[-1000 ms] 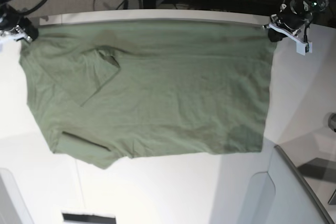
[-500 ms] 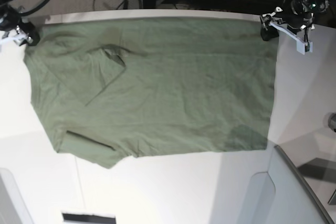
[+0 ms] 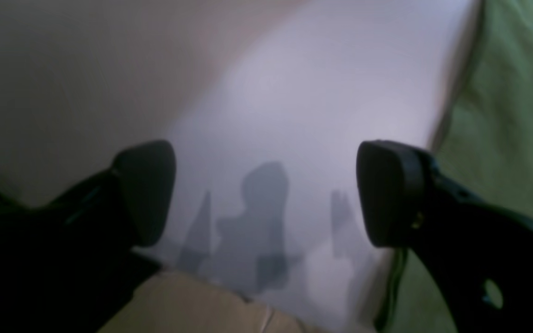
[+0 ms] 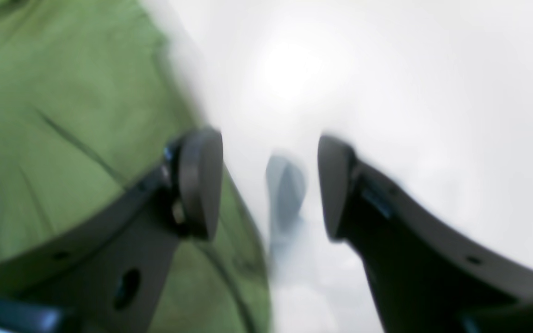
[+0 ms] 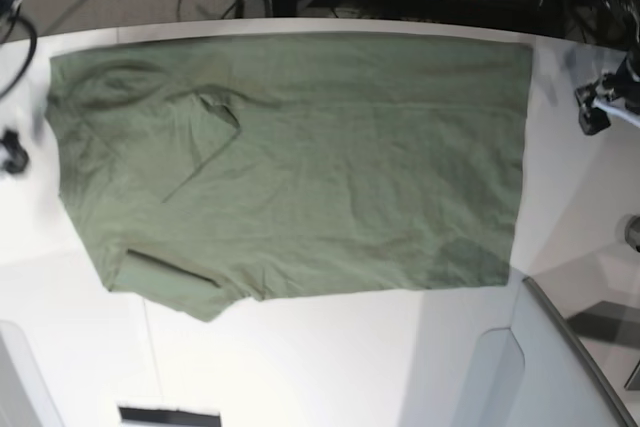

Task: Layout the t-shirt on the table in an organized manner, then fold the t-shirt properly
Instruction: 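Move both grippers down beside the shirt's side edges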

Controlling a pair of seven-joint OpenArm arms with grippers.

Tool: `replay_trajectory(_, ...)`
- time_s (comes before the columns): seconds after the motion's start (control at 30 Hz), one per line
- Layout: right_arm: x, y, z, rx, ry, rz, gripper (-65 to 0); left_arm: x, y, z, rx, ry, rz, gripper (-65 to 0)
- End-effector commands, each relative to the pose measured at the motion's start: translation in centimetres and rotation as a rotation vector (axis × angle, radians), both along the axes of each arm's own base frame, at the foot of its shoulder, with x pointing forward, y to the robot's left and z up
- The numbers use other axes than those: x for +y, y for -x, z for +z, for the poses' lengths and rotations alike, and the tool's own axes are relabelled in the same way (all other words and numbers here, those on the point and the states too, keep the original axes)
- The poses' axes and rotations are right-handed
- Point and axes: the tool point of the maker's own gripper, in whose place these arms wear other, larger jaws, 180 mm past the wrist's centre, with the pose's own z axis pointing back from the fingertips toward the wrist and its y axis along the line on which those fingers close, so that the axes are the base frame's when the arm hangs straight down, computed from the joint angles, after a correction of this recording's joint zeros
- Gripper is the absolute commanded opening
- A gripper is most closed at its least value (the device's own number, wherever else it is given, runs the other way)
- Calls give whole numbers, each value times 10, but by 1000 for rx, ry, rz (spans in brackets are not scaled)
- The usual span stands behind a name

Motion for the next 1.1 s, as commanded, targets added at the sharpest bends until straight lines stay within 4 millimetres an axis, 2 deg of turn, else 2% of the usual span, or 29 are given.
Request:
replay_trajectory(0.0,-1,-24,13,-53,1,35,-335,3,-18,14,-37,-22,-41,-58)
replay_trajectory(0.07,10,-58,16,-93,-33,84,-335,-13,-34,7,-14,-6,-140,-59)
replay_trajectory(0.13,19,-82,19,-118,-49,107,-335,-28,-46,5,-8,6,-220,-91)
replay_trajectory(0.2,31,-104,21,-142,-52,135,-335,-36,-55,8,-26,10,-260,-186)
replay_trajectory(0.27,42,-118,18,-160,-53,155,-335,-38,-62,12,-44,12,-265,-316)
replay_trajectory(0.37,48,-123,6,-149,-57,133,-335,-37,-69,15,-59,14,-262,-499)
replay_trajectory(0.47,40,-121,-6,-143,-28,59,-335,-38,-69,16,-64,16,-261,-609)
replay_trajectory(0.53,37,-119,-9,-149,-13,46,-335,-37,-68,16,-59,12,-261,-625)
replay_trajectory(0.6,38,-112,-20,-128,-2,33,-335,-37,-68,15,-58,12,-261,-612)
replay_trajectory(0.73,35,-106,-27,-119,12,4,-335,-37,-68,15,-60,16,-260,-599)
replay_trajectory(1.07,47,-107,-31,-119,-5,14,-347,-38,-67,15,-58,15,-261,-599)
